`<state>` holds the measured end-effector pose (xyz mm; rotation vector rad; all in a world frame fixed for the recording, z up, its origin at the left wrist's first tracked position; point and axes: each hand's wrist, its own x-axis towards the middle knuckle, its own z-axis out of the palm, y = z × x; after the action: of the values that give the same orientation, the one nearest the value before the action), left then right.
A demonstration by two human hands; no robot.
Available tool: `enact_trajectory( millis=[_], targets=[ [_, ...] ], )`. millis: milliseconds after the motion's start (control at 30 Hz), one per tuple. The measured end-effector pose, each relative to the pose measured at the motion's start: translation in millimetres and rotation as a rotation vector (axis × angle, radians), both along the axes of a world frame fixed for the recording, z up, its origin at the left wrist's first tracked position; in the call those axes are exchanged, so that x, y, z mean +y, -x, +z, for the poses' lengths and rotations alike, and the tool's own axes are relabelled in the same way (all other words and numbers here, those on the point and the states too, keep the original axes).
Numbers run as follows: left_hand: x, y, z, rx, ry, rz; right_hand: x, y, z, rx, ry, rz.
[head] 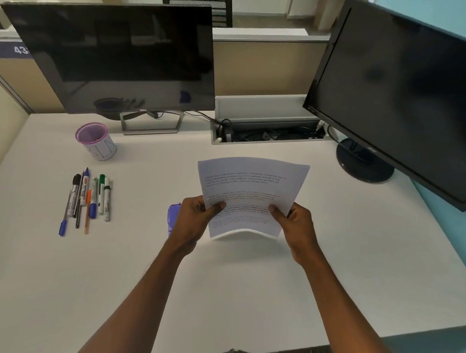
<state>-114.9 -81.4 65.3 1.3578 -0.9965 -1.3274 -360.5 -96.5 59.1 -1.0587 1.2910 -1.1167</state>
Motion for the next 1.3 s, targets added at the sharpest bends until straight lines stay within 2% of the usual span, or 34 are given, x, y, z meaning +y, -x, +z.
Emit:
enact_trajectory(
  millis=[400, 533, 767, 867, 1100, 1300],
  targets=[
    [1, -2, -13, -0.068, -0.033, -0.103, 9, 5, -13, 0.049, -0.045, 0.026],
    [4, -1, -24, -0.097, -0.089, -0.119, 14, 8, -28, 0.12, -0.071, 0.061],
    [2, 1, -34, 0.033, -0.141, -0.047, 12, 13, -40, 0.059, -0.13, 0.008],
    [-2, 6, -39, 0.078, -0.205, -0.005, 5, 14, -47, 0.134, -0.154, -0.014],
    [-29, 24, -50, 0.051, -0.372, 0.121, -24, 12, -54, 0.329, -0.169, -0.054],
    [-62, 29, -64, -0.11, -0.421, 0.193, -56, 7, -59, 0.444, -0.192, -0.046]
  ],
)
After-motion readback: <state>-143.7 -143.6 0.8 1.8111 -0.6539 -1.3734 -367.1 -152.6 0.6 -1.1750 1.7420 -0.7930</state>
